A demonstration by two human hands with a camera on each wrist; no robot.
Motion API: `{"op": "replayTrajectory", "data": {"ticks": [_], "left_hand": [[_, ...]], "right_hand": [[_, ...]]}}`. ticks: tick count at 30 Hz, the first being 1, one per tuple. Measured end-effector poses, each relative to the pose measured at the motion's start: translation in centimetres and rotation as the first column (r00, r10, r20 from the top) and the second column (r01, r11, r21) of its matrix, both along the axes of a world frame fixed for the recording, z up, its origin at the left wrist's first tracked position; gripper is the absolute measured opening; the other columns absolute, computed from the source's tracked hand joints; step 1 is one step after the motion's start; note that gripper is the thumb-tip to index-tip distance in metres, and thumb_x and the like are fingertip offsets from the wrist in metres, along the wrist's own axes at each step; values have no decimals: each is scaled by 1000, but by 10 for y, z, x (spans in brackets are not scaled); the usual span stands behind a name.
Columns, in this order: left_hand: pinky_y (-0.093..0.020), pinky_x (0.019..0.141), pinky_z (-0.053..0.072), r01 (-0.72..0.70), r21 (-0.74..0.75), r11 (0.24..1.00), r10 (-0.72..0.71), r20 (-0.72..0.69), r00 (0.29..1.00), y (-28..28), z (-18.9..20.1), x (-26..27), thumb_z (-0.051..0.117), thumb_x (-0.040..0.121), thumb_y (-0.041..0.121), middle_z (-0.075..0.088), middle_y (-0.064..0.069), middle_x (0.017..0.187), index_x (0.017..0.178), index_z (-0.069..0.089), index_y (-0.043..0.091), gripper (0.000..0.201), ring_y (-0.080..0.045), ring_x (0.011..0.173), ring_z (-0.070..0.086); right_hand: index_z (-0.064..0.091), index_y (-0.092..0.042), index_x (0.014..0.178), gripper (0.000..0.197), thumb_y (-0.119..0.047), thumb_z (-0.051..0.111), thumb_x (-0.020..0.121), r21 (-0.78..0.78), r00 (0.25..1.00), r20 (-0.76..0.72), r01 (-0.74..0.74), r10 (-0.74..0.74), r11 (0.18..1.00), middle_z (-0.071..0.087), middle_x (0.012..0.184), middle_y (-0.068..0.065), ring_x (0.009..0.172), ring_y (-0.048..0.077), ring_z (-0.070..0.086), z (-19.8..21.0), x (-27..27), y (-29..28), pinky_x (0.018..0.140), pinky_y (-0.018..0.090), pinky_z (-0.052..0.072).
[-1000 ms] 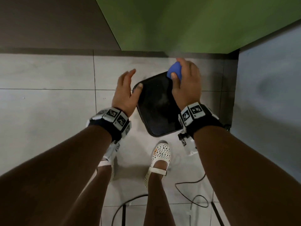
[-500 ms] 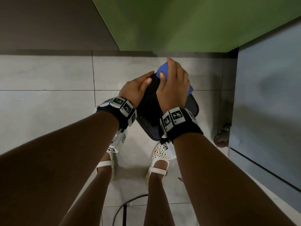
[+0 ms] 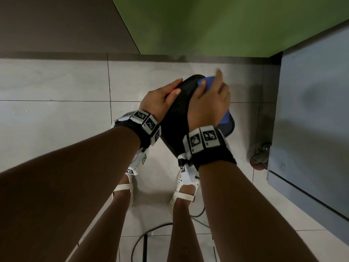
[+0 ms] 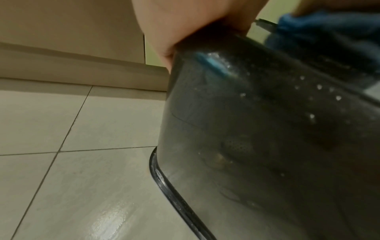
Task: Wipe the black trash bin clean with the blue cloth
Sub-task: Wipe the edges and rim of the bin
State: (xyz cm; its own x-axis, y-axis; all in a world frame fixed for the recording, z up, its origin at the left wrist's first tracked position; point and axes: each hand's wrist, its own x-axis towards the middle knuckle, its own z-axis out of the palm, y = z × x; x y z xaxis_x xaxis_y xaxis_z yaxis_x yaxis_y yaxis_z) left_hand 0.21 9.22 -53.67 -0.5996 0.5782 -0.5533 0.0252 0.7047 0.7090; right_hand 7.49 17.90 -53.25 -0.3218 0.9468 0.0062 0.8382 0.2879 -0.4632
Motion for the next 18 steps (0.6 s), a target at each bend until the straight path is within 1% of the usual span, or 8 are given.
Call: {"op": "replayTrajectory", "data": {"ticks": [2,3,7,9,11,14,16,18], "left_hand": [[-15,94,36,2,13,1000,-2,1,1000,0,-1,-1,43,95,38,58,6,131,133,46,36,38,-10,121,52],[-15,96,36,-5,24,1000,5,-2,1000,0,-1,-1,42,95,37,57,6,132,133,46,35,38,-10,122,52],[-14,96,34,-70,11,997,70,8,998,0,-4,0,42,95,40,58,6,132,131,48,36,37,-10,121,52],[-18,96,37,-98,1,995,98,3,995,0,-6,2,42,94,42,60,5,129,129,50,38,36,-12,120,54],[-19,96,37,-104,-6,995,104,0,995,0,-7,4,42,94,43,60,5,129,128,50,40,36,-13,120,54],[-21,98,38,-98,-17,995,98,-6,995,0,-6,4,40,94,43,60,4,129,129,49,40,36,-15,121,54],[-20,95,38,-93,-26,995,93,-21,995,0,-4,3,38,95,43,59,2,130,132,45,40,37,-17,121,54],[-18,89,36,-97,-44,994,94,-55,994,0,-1,5,33,98,39,59,-4,130,138,36,38,40,-22,118,56]], "right_hand": [[41,-22,137,48,-32,47,91,-99,990,72,-110,117,989,50,128,15,117,30,45,1,-13,-4,102,42,35],[40,-24,138,50,-34,49,89,-127,984,83,-145,156,981,46,132,15,121,30,41,1,-15,-4,105,43,32],[40,-24,137,48,-36,48,91,-108,954,124,-262,274,959,46,134,16,124,31,41,-1,0,5,108,46,30],[39,-25,138,49,-36,49,91,-98,967,171,-172,186,980,45,134,17,126,32,40,-2,18,4,110,49,25],[38,-26,139,51,-37,50,91,-115,981,195,45,-22,992,43,136,16,129,33,37,-4,33,-2,111,50,20],[43,-24,136,48,-34,53,89,-92,928,117,364,-353,927,44,132,16,122,34,41,-5,36,-6,107,47,29],[43,-25,135,48,-32,53,90,-120,912,106,407,-396,905,44,132,15,120,32,41,-6,32,-2,104,42,33],[43,-25,135,47,-31,52,89,-131,946,104,319,-307,939,44,131,14,118,31,42,-5,27,5,101,40,33]]}}
